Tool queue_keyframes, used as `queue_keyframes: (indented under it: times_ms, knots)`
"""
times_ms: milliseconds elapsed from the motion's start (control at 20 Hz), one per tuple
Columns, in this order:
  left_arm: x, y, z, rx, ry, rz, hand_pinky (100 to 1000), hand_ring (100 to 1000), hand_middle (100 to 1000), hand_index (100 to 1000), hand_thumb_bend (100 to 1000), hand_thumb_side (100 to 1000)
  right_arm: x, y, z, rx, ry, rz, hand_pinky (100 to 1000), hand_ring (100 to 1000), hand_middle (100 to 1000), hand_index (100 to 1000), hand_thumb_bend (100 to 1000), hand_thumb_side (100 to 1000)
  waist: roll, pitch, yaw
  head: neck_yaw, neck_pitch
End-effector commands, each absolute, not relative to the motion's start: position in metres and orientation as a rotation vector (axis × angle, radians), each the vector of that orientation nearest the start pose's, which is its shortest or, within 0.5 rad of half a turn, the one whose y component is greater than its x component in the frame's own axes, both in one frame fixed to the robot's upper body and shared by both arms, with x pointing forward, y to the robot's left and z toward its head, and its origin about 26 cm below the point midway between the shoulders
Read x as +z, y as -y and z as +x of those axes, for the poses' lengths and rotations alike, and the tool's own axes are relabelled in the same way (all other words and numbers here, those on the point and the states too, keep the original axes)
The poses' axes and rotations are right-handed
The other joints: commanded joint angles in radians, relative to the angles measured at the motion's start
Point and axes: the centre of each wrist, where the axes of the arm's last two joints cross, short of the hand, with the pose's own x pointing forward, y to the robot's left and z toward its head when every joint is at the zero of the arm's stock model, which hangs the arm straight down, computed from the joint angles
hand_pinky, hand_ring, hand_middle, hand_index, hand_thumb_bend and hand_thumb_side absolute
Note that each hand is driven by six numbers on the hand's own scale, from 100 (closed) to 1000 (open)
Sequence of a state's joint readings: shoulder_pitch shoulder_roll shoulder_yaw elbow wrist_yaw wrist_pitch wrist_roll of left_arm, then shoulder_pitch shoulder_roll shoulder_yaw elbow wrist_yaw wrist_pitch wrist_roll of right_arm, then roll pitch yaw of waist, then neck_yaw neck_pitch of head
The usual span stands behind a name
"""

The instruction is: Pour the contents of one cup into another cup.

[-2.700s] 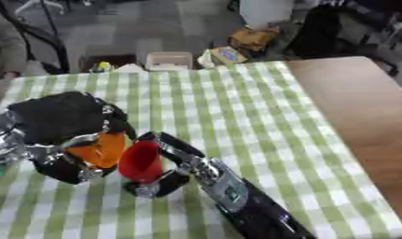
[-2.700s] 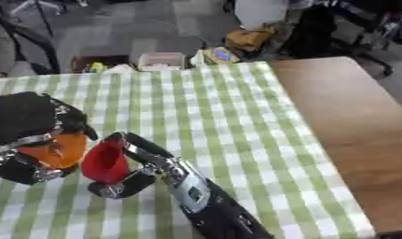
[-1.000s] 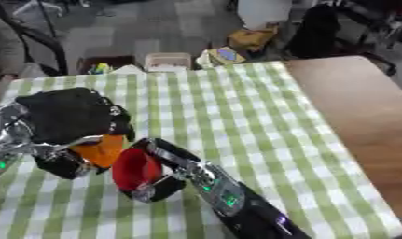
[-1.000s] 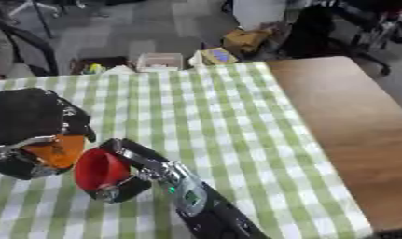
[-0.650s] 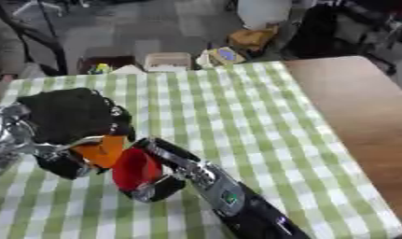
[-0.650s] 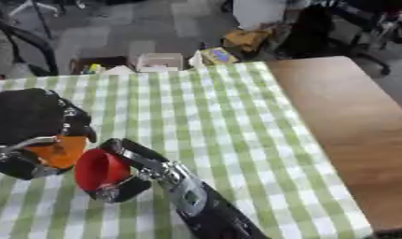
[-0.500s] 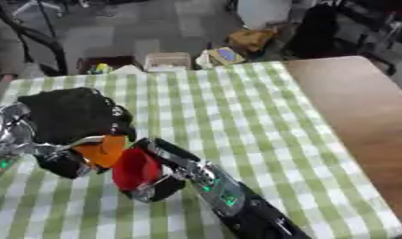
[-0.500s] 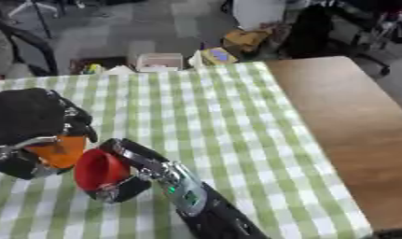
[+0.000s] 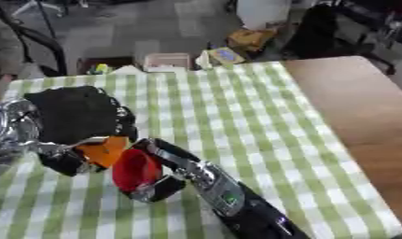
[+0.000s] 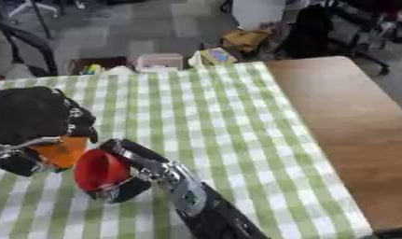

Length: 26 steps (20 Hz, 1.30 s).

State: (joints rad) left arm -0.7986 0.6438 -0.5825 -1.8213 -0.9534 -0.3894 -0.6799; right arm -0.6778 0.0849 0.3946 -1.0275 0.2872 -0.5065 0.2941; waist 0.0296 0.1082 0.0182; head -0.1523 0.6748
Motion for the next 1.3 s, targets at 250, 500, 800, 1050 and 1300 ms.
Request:
queue_keyframes:
  times_ms: [250, 500, 800, 1050, 1300]
  knots:
    - [0.2633, -0.1590, 0.3295, 2.557, -1.403, -1.068, 359, 327, 309, 728, 354, 134, 0.0566, 0.0400, 0.3909, 1.203, 2.049, 0.455, 494, 272, 250, 507, 100, 100, 0.007, -0.019, 0.002, -0.006, -0.008]
    - [0.2646, -0.1579, 0.3281, 2.562, -1.375, -1.073, 353, 323, 305, 725, 356, 136, 0.0558, 0.0408, 0.3908, 1.201, 2.048, 0.453, 492, 271, 250, 506, 100, 100, 0.007, -0.021, 0.004, -0.009, -0.007]
    - [0.2646, -0.1579, 0.3280, 2.569, -1.375, -1.071, 348, 319, 301, 724, 356, 135, 0.0559, 0.0410, 0.3909, 1.199, 2.048, 0.452, 491, 271, 250, 505, 100, 100, 0.007, -0.021, 0.004, -0.010, -0.008]
    - [0.2650, -0.1578, 0.3276, 2.566, -1.370, -1.075, 344, 316, 299, 723, 364, 134, 0.0559, 0.0410, 0.3908, 1.198, 2.048, 0.452, 490, 270, 250, 505, 100, 100, 0.007, -0.021, 0.003, -0.009, -0.009]
    - [0.2662, -0.1570, 0.3264, 2.559, -1.354, -1.078, 342, 315, 297, 721, 376, 134, 0.0558, 0.0410, 0.3907, 1.197, 2.048, 0.451, 489, 270, 251, 504, 100, 100, 0.008, -0.021, 0.003, -0.010, -0.008]
